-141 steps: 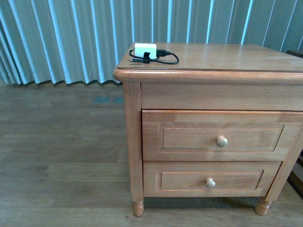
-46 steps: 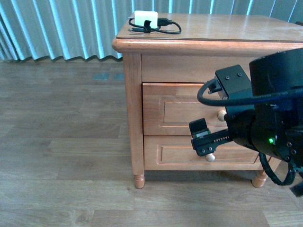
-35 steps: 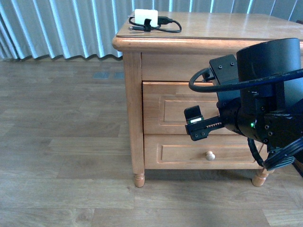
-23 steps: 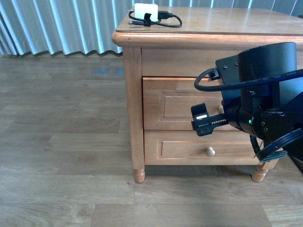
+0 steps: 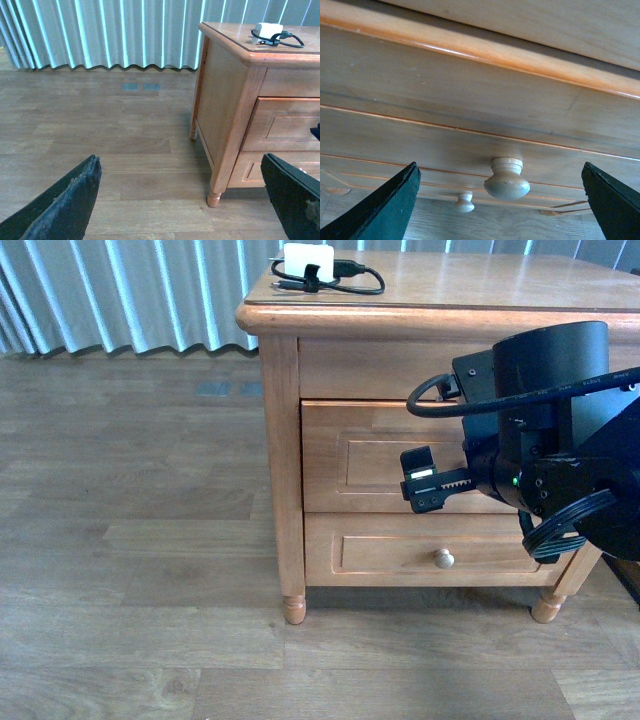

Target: Put charger into drawer

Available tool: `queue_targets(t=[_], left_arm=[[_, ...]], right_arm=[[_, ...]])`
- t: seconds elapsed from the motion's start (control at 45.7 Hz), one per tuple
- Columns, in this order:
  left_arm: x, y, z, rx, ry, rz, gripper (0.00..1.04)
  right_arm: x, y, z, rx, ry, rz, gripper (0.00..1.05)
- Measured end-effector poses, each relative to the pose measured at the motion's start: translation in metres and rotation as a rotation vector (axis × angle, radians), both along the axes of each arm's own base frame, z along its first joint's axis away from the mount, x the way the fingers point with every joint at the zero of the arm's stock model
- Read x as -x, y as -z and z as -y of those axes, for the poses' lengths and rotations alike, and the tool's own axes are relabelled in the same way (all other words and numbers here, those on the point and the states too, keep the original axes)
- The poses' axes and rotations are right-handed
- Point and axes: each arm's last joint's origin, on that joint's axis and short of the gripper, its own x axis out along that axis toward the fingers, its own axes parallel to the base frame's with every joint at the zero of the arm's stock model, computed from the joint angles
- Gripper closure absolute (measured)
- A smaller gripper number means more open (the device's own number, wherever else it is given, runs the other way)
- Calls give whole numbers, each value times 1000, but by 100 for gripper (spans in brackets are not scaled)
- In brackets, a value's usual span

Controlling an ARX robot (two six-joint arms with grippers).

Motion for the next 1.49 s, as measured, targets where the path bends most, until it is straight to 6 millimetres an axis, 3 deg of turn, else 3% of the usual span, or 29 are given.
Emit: queue_targets(t=[0.57,0.832,1.227,1.489], left_arm=[[0,0,0,0,0,0,6],[0,0,0,0,0,0,6],[0,0,0,0,0,0,6],[0,0,0,0,0,0,6]], right_arm=[[-4,8,-11,0,-9,-3,8],[-7,17,-11,15,12,-4,8],[-9,16,-7,10,31,10,8],[-11,15,-3,13,49,16,49]])
